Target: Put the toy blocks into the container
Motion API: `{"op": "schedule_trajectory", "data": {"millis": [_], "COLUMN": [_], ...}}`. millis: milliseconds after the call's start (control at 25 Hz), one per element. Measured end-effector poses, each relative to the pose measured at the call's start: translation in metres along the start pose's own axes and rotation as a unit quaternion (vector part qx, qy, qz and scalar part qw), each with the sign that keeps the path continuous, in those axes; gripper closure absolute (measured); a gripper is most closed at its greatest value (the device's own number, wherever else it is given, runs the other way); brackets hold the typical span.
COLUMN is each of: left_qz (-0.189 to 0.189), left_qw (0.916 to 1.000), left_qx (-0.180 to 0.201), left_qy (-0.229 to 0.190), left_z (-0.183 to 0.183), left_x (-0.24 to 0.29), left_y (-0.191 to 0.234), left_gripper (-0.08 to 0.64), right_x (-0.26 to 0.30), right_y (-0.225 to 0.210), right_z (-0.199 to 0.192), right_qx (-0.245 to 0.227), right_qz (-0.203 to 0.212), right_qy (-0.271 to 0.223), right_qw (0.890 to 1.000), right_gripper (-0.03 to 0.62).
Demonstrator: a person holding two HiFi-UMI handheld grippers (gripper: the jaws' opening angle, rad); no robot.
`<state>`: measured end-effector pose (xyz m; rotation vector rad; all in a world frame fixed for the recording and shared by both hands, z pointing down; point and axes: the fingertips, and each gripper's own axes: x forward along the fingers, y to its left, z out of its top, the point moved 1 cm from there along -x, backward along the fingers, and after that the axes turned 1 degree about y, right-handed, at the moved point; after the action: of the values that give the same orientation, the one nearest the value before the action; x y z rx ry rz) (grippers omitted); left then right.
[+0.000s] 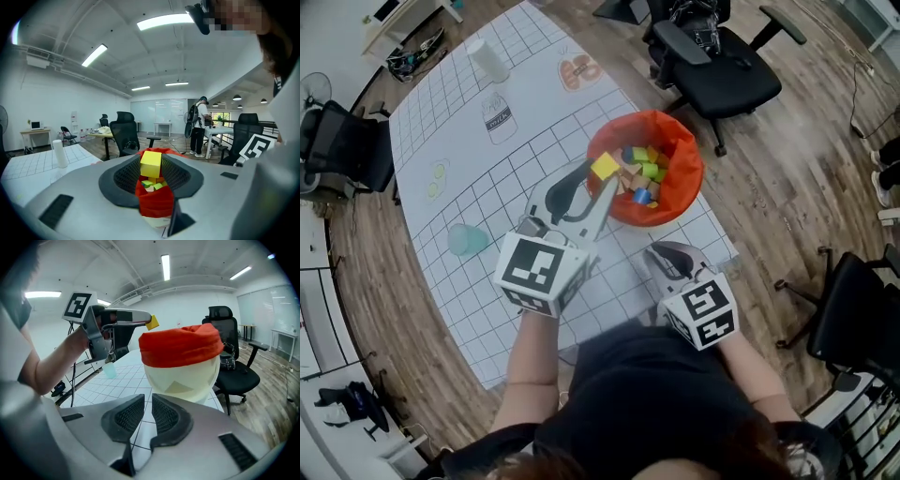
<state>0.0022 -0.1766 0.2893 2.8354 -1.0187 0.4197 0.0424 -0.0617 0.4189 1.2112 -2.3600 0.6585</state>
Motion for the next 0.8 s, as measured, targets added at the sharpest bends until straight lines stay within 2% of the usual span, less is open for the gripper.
{"op": "schedule_trajectory", "data": {"millis": [320,560,800], "left_qz": [-0.005,0.005,0.029], "left_qw": [0.9987,0.9996,0.9994], "left_qx": [0.046,0.026,0.014], "left_qy": [0.020,0.009,0.008], "left_z": [-0.002,-0.001,-0.004], "left_x": [0.023,0.025,0.015], "left_y": [-0.017,-0.010,0.002], "left_gripper": [0.403,0.390,0.423], "right_x": [-0.025,-0.028,-0.024], "right_y": [-0.037,-0.046,-0.040], "right_z": [-0.005,-0.003,0.003], "right_qx": [0.028,0.037,0.028], "right_qz": [-0.053,-0.063,-0.047], "right_qy": [-0.012,-0.016,-0.014], "right_qw": [0.998,0.997,0.998], "right_gripper": [0.528,0.528,0.528]}}
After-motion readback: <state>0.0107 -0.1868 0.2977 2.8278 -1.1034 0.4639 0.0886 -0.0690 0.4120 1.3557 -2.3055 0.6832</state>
